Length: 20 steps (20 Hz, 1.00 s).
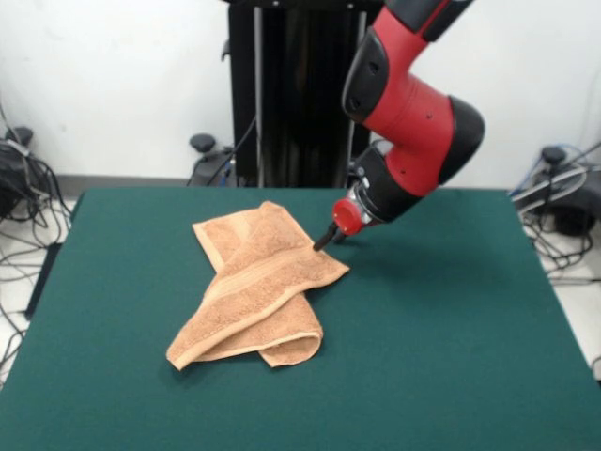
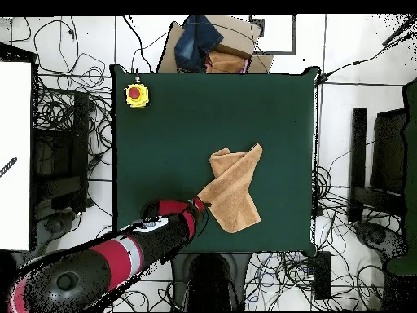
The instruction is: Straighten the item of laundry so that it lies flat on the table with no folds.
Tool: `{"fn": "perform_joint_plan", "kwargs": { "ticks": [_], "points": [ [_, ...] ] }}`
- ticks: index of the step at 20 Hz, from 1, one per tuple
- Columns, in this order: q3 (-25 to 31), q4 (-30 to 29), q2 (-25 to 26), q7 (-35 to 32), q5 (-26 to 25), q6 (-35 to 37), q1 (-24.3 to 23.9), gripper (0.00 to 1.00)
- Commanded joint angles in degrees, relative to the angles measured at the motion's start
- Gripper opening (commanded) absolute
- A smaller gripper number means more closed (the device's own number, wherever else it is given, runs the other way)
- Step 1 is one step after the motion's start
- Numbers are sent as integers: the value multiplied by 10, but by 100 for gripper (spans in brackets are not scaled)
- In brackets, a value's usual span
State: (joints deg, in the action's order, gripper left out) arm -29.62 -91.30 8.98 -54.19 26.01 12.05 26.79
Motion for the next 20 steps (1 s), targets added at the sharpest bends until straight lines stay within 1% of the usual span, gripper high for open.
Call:
{"fn": "perform_joint_plan", "kwargs": {
  "ticks": [1,5,8,13,18,20],
  "points": [
    [87,70,65,-144,1,-67,-5,100],
    [78,104,90,-155,23,-64,-2,100],
    [53,132,113,-160,37,-49,11,100],
    [42,130,105,-152,26,-45,8,100],
    [48,139,105,-141,21,-51,-5,100],
    [51,131,101,-137,12,-63,-12,100]
  ]
}}
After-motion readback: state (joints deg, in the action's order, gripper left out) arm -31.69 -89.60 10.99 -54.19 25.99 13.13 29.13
